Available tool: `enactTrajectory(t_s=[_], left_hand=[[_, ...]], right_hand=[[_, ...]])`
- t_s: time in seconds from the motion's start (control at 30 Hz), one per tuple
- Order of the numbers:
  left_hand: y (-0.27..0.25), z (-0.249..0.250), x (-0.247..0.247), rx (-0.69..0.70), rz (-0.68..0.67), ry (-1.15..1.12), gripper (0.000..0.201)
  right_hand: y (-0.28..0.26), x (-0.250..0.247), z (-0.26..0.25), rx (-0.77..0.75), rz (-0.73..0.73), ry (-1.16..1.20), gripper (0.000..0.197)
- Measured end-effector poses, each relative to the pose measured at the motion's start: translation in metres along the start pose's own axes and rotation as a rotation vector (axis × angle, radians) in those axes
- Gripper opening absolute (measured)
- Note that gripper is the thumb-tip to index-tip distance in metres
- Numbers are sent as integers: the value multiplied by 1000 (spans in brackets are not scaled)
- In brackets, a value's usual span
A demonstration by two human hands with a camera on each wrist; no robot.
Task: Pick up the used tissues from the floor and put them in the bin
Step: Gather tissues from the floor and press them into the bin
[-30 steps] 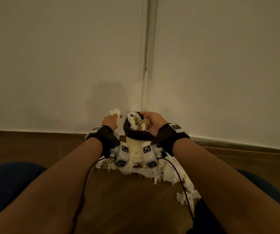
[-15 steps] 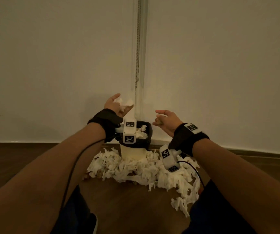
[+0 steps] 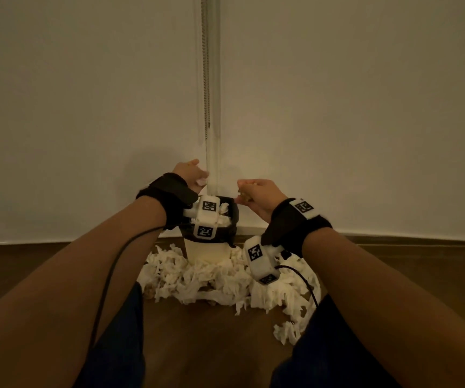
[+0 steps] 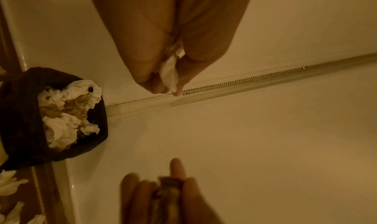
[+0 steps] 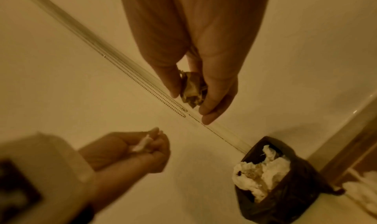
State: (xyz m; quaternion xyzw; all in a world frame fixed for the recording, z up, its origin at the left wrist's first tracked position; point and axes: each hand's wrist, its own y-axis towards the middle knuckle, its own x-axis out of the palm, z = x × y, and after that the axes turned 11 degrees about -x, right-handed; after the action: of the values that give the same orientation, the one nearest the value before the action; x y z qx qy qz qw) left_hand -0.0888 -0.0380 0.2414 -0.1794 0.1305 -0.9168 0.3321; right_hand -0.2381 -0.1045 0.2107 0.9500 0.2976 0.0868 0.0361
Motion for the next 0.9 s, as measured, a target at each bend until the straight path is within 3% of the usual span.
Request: enactTrajectory(t_s=[0.13, 0.17, 0.27, 0.43, 0.53, 0.63, 0.7, 0.9], left_hand=[[18, -23, 5, -3, -45, 24, 17], [25, -26, 5, 4, -36, 77, 17], [53, -31, -8, 56, 34, 169, 25], [92, -29, -38, 109, 109, 350, 18], [117, -29, -49, 175, 162, 590, 30], [148, -37, -53, 157, 301, 878, 44], [165, -42, -52, 108, 352, 934, 47], [210, -56, -50, 231, 279, 906, 45]], right_hand=[[15, 9, -4, -35, 17, 133, 33], [19, 11, -4, -47, 26, 166, 33], [35, 19, 1, -32, 66, 170, 32], [74, 17, 28, -87, 235, -230, 32], [94, 16, 49, -105, 283, -379, 27], [109, 18, 70, -79, 260, -422, 25], [119, 19, 87, -74, 221, -459, 24], [147, 20, 138, -53, 119, -574, 22]])
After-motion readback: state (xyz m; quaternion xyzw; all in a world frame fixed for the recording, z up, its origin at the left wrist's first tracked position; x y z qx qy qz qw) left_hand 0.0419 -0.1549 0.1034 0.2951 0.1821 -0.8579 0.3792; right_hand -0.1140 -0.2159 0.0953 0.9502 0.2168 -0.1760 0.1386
